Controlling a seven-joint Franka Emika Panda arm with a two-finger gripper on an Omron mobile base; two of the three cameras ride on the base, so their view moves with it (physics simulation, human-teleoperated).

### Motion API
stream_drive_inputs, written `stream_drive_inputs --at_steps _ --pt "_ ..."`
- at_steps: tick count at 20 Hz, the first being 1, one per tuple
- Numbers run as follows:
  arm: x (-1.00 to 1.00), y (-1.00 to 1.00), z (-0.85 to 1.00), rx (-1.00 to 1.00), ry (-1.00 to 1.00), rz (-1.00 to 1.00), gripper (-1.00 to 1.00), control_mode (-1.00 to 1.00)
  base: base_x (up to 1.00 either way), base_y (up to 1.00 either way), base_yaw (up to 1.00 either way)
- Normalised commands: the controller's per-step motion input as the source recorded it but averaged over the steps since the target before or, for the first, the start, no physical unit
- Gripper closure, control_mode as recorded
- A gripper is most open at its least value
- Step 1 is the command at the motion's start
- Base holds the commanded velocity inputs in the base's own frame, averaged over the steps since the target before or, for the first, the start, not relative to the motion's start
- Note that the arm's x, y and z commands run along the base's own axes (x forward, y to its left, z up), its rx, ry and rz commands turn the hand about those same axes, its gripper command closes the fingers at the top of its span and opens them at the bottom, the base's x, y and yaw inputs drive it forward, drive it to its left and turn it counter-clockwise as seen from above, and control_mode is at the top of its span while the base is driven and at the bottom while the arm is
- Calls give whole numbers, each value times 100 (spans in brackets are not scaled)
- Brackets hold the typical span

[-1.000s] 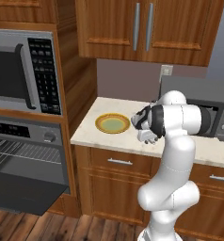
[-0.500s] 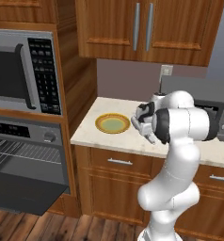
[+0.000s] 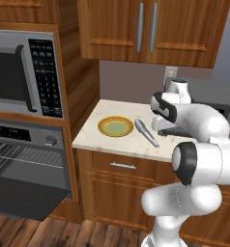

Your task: Pick up the tongs from the counter and place them near the plate next to the oven.

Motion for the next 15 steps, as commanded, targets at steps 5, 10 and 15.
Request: stream_drive_inputs --at_steps 5,10,15 --pt "-82 27 100 3 0 -3 -100 -100 0 0 0" --pt "-96 30 95 4 0 -13 -100 -100 0 0 0" --pt "-100 11 87 3 -3 -18 -100 -100 0 0 0"
